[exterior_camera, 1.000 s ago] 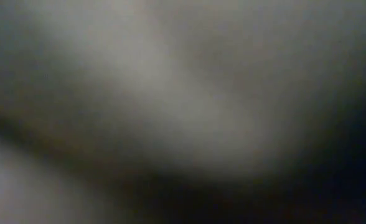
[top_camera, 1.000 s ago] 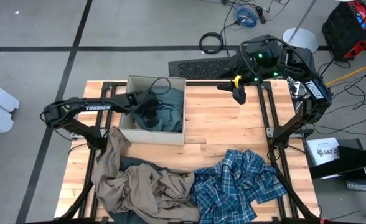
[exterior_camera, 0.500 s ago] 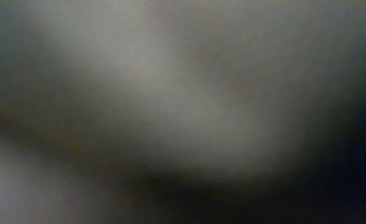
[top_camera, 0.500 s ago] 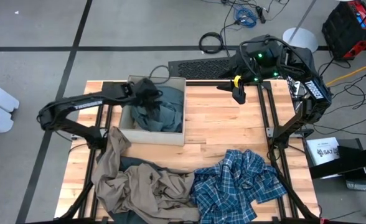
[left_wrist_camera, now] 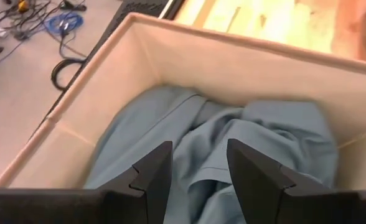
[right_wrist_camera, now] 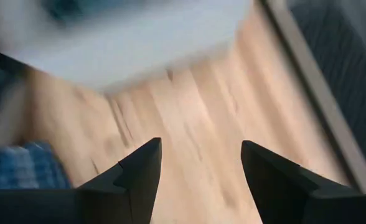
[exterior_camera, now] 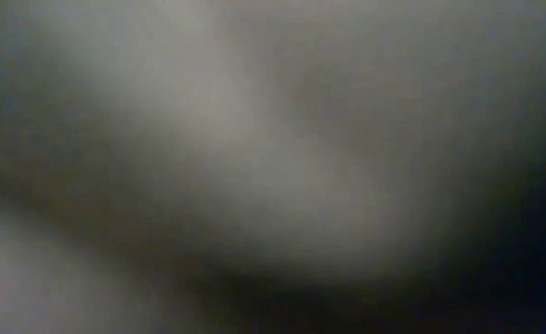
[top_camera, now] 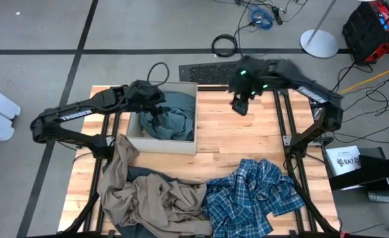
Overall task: Sort clothes
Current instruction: Put the blue long sleeve into the white laundry bin
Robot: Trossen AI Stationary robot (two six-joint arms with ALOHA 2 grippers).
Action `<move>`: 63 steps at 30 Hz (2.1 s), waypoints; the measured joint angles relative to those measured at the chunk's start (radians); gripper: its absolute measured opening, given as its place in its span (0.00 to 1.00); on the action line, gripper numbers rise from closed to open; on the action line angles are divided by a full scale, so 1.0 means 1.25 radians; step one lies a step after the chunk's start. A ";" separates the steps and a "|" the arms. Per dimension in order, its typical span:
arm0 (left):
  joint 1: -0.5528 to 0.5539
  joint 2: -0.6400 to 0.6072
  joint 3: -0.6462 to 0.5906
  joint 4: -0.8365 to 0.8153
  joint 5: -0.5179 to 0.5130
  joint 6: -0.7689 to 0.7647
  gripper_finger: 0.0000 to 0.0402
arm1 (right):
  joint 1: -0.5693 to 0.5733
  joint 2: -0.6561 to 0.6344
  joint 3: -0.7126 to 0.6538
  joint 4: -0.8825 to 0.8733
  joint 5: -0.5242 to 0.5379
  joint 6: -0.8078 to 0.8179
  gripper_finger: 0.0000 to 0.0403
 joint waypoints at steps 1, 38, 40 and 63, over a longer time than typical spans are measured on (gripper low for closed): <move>-0.008 -0.001 0.000 0.000 0.001 0.000 0.41 | -0.009 0.000 -0.066 0.019 0.001 0.013 0.52; -0.041 -0.001 0.001 0.082 0.002 0.001 0.41 | -0.048 -0.003 -0.959 0.831 -0.029 0.306 0.52; -0.041 -0.001 0.001 0.082 0.002 0.001 0.41 | -0.048 -0.003 -0.960 0.833 -0.030 0.307 0.52; -0.047 -0.001 0.001 0.080 0.005 0.007 0.41 | 0.084 -0.310 -0.781 0.505 -0.016 0.392 0.52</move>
